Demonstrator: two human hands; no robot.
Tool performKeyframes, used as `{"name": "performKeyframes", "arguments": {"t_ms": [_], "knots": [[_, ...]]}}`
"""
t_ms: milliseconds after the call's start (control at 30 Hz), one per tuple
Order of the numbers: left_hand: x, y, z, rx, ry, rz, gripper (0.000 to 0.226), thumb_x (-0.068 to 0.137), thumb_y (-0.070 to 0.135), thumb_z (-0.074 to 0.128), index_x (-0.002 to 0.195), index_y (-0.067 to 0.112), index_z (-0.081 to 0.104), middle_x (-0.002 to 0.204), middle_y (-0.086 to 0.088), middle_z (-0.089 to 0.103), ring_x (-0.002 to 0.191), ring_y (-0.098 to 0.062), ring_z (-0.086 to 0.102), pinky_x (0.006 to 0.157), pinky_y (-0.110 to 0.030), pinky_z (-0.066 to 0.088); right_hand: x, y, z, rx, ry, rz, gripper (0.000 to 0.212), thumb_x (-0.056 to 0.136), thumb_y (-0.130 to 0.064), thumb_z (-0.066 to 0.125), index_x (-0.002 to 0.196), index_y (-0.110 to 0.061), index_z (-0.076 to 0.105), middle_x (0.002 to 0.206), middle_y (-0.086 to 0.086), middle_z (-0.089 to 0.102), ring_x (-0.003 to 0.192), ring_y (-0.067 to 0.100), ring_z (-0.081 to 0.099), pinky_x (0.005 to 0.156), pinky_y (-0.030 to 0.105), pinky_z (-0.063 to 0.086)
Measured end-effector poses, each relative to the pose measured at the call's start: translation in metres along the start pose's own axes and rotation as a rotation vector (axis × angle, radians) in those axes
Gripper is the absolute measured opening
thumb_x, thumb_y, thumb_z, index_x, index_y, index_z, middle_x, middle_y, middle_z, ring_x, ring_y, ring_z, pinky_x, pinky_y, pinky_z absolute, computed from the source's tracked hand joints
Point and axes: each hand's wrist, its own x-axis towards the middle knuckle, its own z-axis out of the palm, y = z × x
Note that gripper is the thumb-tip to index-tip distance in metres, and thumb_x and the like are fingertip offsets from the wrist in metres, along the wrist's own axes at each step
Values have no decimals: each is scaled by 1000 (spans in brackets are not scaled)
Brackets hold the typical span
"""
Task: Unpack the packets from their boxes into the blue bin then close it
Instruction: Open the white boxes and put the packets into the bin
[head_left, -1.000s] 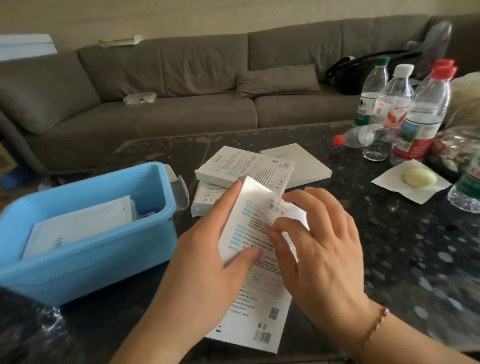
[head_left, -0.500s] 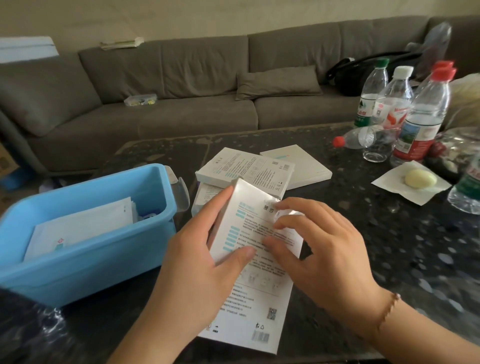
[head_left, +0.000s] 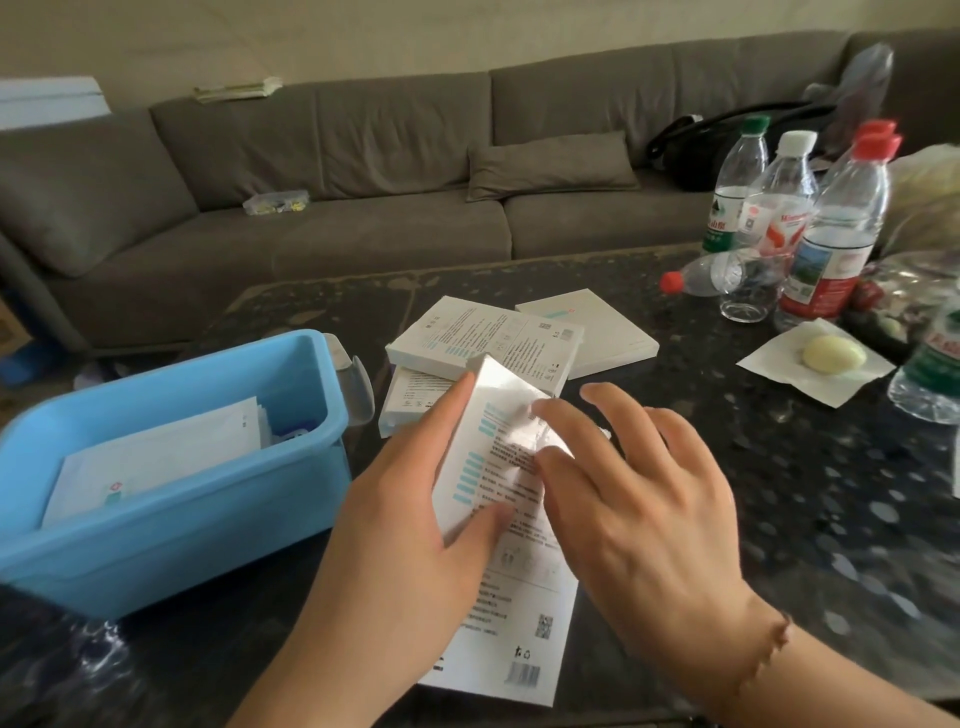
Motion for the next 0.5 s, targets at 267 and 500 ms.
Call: {"name": "performKeyframes", "arguments": {"t_ms": [267,500], "knots": [[-1,0,0,21,-17,60,91,81,35,76,139,71,15,129,42,45,118,17,47,91,-16,53,10,6,-6,20,-155,43,16,88,-18,52,81,-10,64,117,8,61,116,35,57,82,47,46],[12,-17,1,-427,89,-40,78,69,30,78,124,66,37,116,36,62,105,8,64,71,-13,56,13,28,4,1343,-379,963,64,82,-55,65,135,-38,34,134,-13,57,117,9,61,92,33,54]]}}
